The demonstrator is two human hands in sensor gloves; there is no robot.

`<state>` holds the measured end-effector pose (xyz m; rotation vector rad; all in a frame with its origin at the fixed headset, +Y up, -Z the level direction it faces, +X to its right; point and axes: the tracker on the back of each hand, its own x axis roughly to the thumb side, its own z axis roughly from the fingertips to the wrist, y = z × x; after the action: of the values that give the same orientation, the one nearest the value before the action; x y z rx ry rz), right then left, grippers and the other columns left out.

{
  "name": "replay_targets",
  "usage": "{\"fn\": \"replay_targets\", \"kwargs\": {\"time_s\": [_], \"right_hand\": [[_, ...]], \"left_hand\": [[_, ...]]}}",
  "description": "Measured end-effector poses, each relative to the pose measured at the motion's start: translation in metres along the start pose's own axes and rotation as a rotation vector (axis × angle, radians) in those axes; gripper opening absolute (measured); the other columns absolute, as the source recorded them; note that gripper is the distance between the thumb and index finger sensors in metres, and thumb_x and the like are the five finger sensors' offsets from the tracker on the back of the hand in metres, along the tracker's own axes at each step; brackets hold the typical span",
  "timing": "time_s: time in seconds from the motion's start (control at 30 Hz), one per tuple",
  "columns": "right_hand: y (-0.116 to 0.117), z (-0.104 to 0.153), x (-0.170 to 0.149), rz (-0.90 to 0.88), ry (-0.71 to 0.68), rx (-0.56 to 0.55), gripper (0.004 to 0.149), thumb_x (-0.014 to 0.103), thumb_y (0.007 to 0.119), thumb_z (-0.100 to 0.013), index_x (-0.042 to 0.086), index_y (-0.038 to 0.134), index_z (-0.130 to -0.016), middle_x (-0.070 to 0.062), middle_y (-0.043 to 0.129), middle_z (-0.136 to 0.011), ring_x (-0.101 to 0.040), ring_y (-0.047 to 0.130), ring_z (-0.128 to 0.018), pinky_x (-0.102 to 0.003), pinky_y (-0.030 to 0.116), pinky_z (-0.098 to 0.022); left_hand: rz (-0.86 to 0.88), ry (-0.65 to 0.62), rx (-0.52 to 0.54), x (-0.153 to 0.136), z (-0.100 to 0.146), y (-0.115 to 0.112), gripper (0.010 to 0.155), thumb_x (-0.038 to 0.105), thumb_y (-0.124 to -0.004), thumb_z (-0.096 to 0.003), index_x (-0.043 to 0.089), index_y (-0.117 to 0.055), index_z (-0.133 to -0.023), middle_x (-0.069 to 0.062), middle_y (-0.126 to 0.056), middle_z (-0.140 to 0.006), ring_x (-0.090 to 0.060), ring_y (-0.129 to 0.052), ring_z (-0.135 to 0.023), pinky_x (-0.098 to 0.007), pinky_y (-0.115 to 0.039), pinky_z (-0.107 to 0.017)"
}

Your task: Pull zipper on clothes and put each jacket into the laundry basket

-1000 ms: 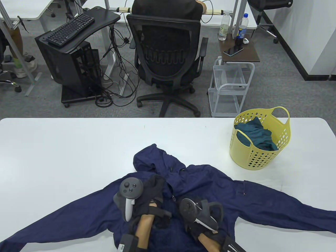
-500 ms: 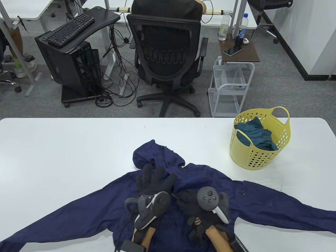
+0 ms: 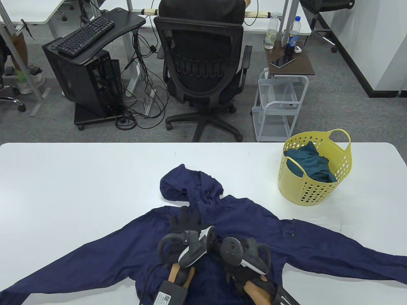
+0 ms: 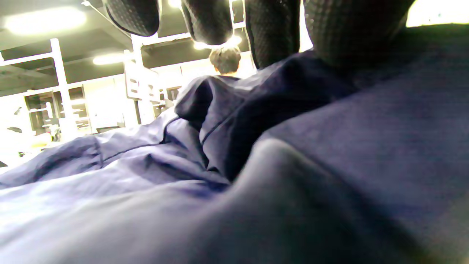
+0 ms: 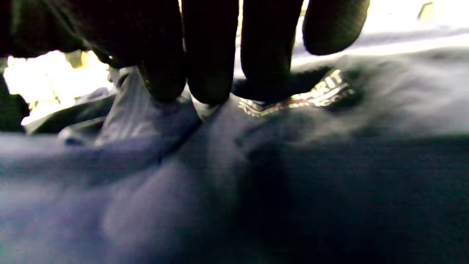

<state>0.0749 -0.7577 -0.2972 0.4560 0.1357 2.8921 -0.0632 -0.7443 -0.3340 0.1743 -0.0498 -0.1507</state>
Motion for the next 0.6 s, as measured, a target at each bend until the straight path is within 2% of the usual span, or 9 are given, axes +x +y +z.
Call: {"fn": "replay_targets", "kwargs": {"time_s": [0.13,0.23,0.37,0.43,0.5,0.6], "right_hand": [[-0.002,0.008,0.008,0.032,-0.045,0.142,0.046,0.045,0.079,-0.048,0.03,0.085,-0.091,0.002,0.083,-0.106,-0.039,0.075,-0.097,-0.061,0.061,-0.068],[0.002,0.009,0.008,-0.003,-0.052,0.285,0.046,0.044,0.079,-0.049,0.029,0.083,-0.093,0.001,0.074,-0.111,-0.042,0.072,-0.099,-0.061,0.062,-0.068],[0.004,0.006,0.005,-0.011,-0.031,0.252,0.046,0.045,0.078,-0.049,0.031,0.083,-0.092,0.002,0.073,-0.11,-0.04,0.071,-0.099,-0.059,0.064,-0.068],[0.005,0.002,0.0,-0.018,0.007,0.246,0.046,0.044,0.076,-0.05,0.031,0.082,-0.093,0.002,0.071,-0.111,-0.039,0.069,-0.1,-0.059,0.063,-0.068],[0.004,-0.003,-0.007,-0.041,0.057,0.223,0.046,0.044,0.075,-0.05,0.031,0.081,-0.093,0.003,0.07,-0.112,-0.037,0.068,-0.101,-0.058,0.063,-0.068],[0.005,-0.008,-0.017,-0.081,0.104,0.189,0.045,0.045,0.075,-0.05,0.031,0.081,-0.093,0.005,0.07,-0.112,-0.034,0.067,-0.101,-0.058,0.062,-0.069]], "left_hand": [[-0.004,0.033,-0.074,-0.005,-0.004,-0.003,0.038,0.045,-0.08,-0.0363,0.058,-0.089,-0.071,0.022,-0.079,-0.103,-0.024,-0.064,-0.104,-0.057,-0.059,-0.07],[0.0,0.039,-0.081,-0.009,-0.005,-0.004,0.039,0.045,-0.08,-0.0364,0.057,-0.09,-0.072,0.021,-0.079,-0.104,-0.025,-0.063,-0.104,-0.058,-0.059,-0.07],[0.038,0.046,-0.115,-0.014,-0.004,0.001,0.042,0.045,-0.078,-0.0379,0.056,-0.085,-0.078,0.019,-0.073,-0.108,-0.026,-0.059,-0.105,-0.058,-0.058,-0.071],[0.079,0.045,-0.077,-0.016,0.002,0.011,0.047,0.045,-0.077,-0.0382,0.055,-0.078,-0.084,0.017,-0.067,-0.111,-0.026,-0.058,-0.105,-0.057,-0.058,-0.071],[0.152,0.036,-0.037,-0.016,0.01,0.025,0.049,0.045,-0.076,-0.0386,0.055,-0.076,-0.086,0.016,-0.065,-0.112,-0.027,-0.056,-0.106,-0.057,-0.057,-0.071],[0.276,0.004,-0.036,-0.012,0.02,0.038,0.048,0.044,-0.075,-0.0392,0.053,-0.077,-0.086,0.015,-0.073,-0.107,-0.026,-0.064,-0.102,-0.057,-0.059,-0.07]]}}
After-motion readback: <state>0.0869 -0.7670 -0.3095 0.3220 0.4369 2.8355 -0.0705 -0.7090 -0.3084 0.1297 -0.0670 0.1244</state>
